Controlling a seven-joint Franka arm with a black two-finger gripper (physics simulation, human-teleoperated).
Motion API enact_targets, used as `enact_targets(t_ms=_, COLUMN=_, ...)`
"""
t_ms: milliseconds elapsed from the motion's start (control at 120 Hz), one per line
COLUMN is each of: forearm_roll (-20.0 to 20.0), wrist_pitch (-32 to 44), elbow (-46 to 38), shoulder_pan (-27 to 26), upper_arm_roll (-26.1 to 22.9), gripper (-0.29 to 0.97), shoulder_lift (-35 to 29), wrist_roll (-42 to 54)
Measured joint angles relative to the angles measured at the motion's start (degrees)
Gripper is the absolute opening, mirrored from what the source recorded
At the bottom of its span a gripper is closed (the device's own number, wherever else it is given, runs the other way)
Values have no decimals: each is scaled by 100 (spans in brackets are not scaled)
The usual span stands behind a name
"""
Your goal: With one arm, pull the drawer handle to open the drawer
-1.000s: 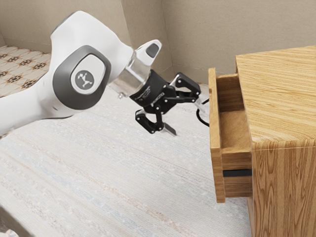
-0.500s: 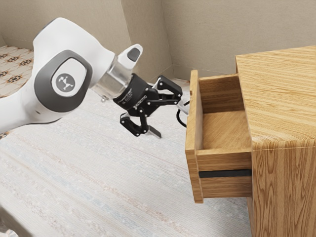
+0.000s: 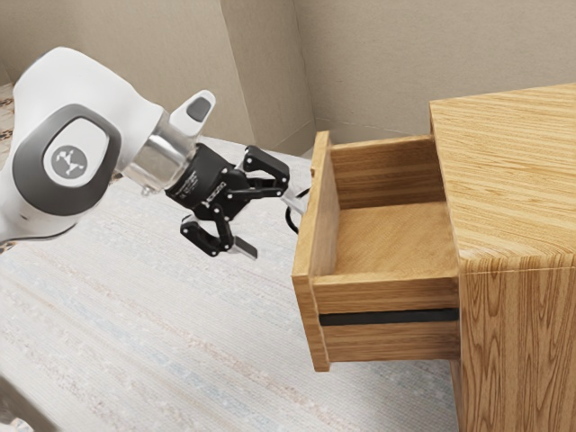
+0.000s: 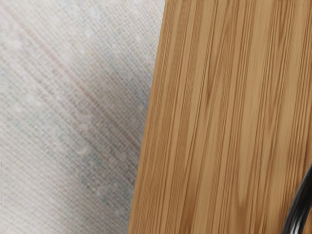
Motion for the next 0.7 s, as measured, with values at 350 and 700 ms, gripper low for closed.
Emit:
enact_targets(t_ms=350, forearm_roll=198, wrist_pitch=4, elbow=-347, shoulder_pan=-53, upper_arm_roll=202, gripper=68, shoulder_lift=-438, wrist_roll=19)
enact_targets(t_ms=700, forearm_roll=415, wrist_pitch=3, elbow=-631, shoulder_pan=-46, upper_arm_roll=368, gripper=68, shoulder_lift=-841, wrist_roll=30)
